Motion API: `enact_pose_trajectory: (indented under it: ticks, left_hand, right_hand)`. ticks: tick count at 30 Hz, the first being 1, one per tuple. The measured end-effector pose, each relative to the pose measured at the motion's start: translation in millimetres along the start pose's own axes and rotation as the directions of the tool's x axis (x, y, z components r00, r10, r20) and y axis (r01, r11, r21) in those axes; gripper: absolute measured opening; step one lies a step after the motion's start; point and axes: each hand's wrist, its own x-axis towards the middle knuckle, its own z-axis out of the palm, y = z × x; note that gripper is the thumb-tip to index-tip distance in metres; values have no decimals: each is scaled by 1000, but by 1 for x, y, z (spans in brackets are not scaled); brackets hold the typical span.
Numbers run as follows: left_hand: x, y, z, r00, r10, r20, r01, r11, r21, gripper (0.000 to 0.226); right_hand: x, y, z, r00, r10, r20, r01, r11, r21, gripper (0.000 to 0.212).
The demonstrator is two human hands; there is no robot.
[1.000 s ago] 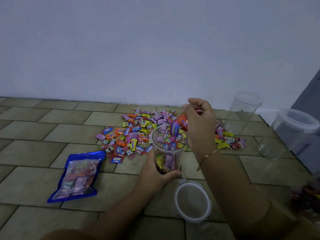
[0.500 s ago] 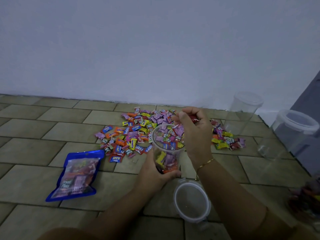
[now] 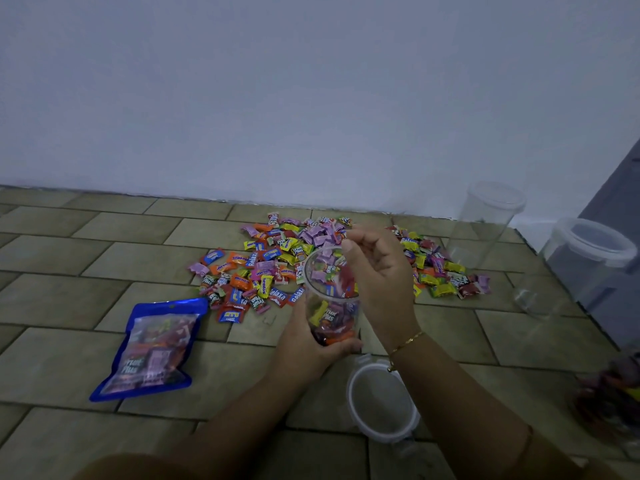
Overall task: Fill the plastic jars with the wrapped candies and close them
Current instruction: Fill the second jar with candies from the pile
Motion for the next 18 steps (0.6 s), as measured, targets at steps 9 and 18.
enact_pose_trajectory:
  ticks: [9, 18]
  left_hand:
    - [1, 5, 1, 1000, -11, 0, 11, 1000, -12, 92]
    - [10, 4, 8, 998, -54, -14, 56, 978, 203, 120]
  right_hand:
    - [0, 10, -18, 992, 90, -94, -83, 994, 73, 33]
    - [22, 109, -106, 912, 315, -261, -407, 637, -655, 53]
